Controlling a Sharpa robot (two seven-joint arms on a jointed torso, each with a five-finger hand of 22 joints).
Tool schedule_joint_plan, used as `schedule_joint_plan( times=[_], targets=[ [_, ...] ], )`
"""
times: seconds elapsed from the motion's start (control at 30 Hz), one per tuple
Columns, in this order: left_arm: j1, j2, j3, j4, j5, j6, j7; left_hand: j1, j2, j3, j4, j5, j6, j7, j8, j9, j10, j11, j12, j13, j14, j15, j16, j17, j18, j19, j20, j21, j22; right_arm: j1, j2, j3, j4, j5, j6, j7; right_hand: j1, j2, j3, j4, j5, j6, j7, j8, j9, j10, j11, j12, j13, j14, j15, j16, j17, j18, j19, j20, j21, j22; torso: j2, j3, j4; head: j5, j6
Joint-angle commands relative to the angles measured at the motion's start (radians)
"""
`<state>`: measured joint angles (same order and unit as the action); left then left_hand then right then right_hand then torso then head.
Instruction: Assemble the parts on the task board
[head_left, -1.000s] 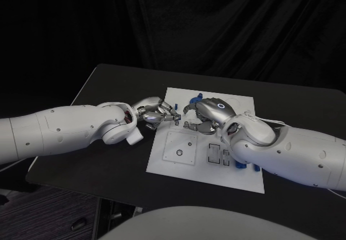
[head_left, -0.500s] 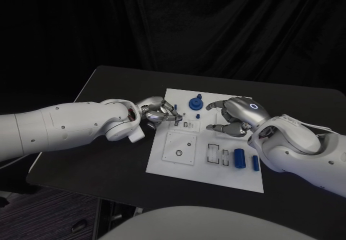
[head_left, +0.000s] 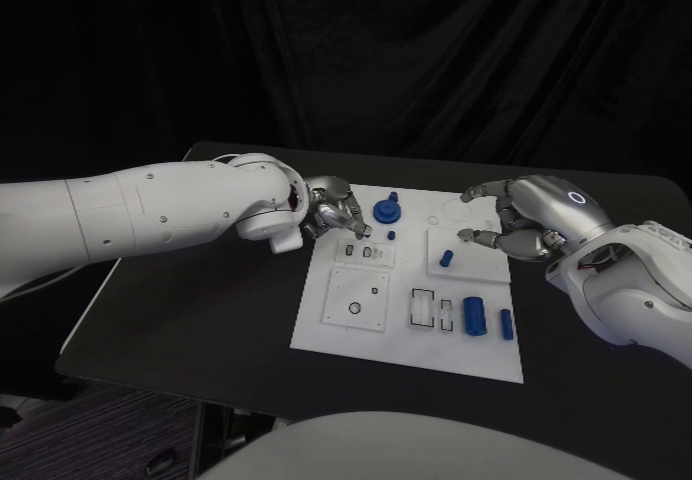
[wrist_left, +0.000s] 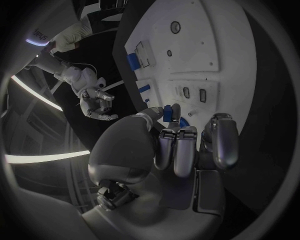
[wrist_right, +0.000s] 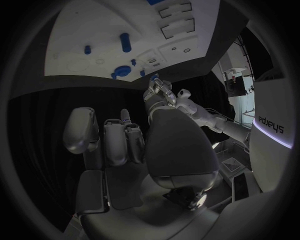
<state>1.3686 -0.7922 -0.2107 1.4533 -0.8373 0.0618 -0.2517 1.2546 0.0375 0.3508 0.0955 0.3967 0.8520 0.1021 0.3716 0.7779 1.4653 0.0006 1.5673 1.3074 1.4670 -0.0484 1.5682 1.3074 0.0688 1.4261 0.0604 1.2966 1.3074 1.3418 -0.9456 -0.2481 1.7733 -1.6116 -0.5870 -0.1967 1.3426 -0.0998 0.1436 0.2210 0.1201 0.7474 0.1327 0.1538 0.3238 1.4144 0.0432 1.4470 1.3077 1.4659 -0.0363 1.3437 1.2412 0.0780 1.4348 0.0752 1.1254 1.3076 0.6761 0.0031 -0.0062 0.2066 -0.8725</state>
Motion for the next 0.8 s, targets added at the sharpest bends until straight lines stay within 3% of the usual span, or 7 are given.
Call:
schedule_joint_plan(
  times=[0.03, 0.1, 0.13, 0.17, 0.4, 0.8],
  targets=[
    [0.008, 0.037, 0.000, -0.020, -0.061, 0.110, -0.182, -0.017, 0.001, 0.041, -0.033, -0.013, 0.044, -0.036, -0.005, 0.058, 0.105, -0.008, 0.004, 0.263, 0.104, -0.010, 0.003, 0.263, 0.003, -0.006, -0.006, -0.012, 0.167, 0.003, -0.025, 0.000, -0.003, 0.037, -0.028, -0.025, 0.009, 0.007, 0.001, 0.008, 0.007, 0.009, 0.000, 0.007, -0.002, -0.009, 0.001, -0.006, 0.020, 0.020, 0.007, -0.008, -0.005, 0.013, -0.007, 0.001, -0.007, 0.136, -0.010, 0.0143, -0.0122, 0.006, 0.000],
    [0.010, 0.059, 0.000, -0.031, -0.064, 0.129, -0.228, -0.019, 0.001, 0.042, -0.033, -0.016, 0.044, -0.036, -0.006, 0.058, 0.105, -0.008, 0.004, 0.263, 0.104, -0.010, 0.003, 0.263, 0.004, -0.009, -0.007, -0.017, 0.165, 0.004, -0.039, 0.000, -0.005, 0.047, -0.030, -0.023, 0.009, 0.008, 0.001, 0.009, 0.008, 0.011, 0.000, 0.008, -0.003, -0.010, 0.001, -0.007, 0.018, 0.020, 0.007, -0.009, -0.005, 0.013, -0.007, 0.001, -0.008, 0.136, -0.013, 0.0173, -0.0130, 0.009, 0.000],
    [0.011, 0.072, 0.000, -0.037, -0.065, 0.139, -0.251, -0.027, 0.000, 0.042, -0.031, -0.030, 0.044, -0.037, -0.007, 0.057, 0.105, -0.009, 0.004, 0.263, 0.104, -0.011, 0.003, 0.263, 0.005, -0.011, -0.007, -0.022, 0.163, 0.004, -0.049, 0.000, -0.006, 0.054, -0.032, -0.022, 0.009, 0.008, 0.001, 0.010, 0.008, 0.011, 0.000, 0.008, -0.003, -0.010, 0.001, -0.007, 0.018, 0.020, 0.007, -0.009, -0.005, 0.013, -0.007, 0.001, -0.008, 0.136, -0.016, 0.0217, -0.0132, 0.009, 0.000],
    [0.011, 0.082, 0.000, -0.042, -0.066, 0.146, -0.267, -0.036, 0.000, 0.043, -0.031, -0.044, 0.045, -0.038, -0.009, 0.055, 0.105, -0.010, 0.004, 0.263, 0.104, -0.011, 0.003, 0.263, 0.006, -0.012, -0.008, -0.027, 0.162, 0.003, -0.056, 0.000, -0.006, 0.058, -0.033, -0.021, 0.010, 0.009, 0.001, 0.011, 0.010, 0.016, 0.000, 0.011, -0.003, -0.010, 0.002, -0.007, 0.019, 0.020, 0.007, -0.009, -0.005, 0.013, -0.007, 0.001, -0.008, 0.136, -0.018, 0.0233, -0.0126, 0.009, 0.000],
    [0.013, 0.120, 0.000, -0.063, -0.069, 0.140, -0.327, -0.046, 0.004, 0.050, -0.032, -0.050, 0.057, -0.041, -0.006, 0.054, 0.105, -0.013, 0.004, 0.263, 0.104, -0.014, 0.003, 0.263, 0.005, -0.008, -0.010, -0.024, 0.163, -0.004, -0.082, -0.001, -0.014, 0.087, -0.032, -0.021, 0.010, 0.011, 0.001, 0.015, 0.014, 0.023, 0.000, 0.014, -0.005, -0.011, 0.002, -0.009, 0.017, 0.020, 0.007, -0.010, -0.006, 0.013, -0.007, 0.001, -0.009, 0.136, -0.022, 0.0302, -0.0112, 0.002, 0.000],
    [0.007, 0.169, 0.000, -0.103, -0.070, 0.129, -0.356, -0.072, 0.007, 0.056, -0.026, -0.062, 0.062, -0.043, -0.013, 0.049, 0.105, -0.015, 0.004, 0.263, 0.104, -0.017, 0.003, 0.263, 0.006, -0.007, -0.013, -0.030, 0.161, -0.022, -0.084, -0.001, -0.028, 0.120, -0.015, -0.019, 0.013, 0.018, 0.002, 0.021, 0.021, 0.034, 0.000, 0.020, -0.009, -0.020, 0.003, -0.018, 0.001, 0.018, 0.008, -0.018, -0.016, 0.016, -0.011, 0.002, -0.024, 0.132, -0.022, 0.0301, -0.0108, 0.003, 0.000]
  ],
)
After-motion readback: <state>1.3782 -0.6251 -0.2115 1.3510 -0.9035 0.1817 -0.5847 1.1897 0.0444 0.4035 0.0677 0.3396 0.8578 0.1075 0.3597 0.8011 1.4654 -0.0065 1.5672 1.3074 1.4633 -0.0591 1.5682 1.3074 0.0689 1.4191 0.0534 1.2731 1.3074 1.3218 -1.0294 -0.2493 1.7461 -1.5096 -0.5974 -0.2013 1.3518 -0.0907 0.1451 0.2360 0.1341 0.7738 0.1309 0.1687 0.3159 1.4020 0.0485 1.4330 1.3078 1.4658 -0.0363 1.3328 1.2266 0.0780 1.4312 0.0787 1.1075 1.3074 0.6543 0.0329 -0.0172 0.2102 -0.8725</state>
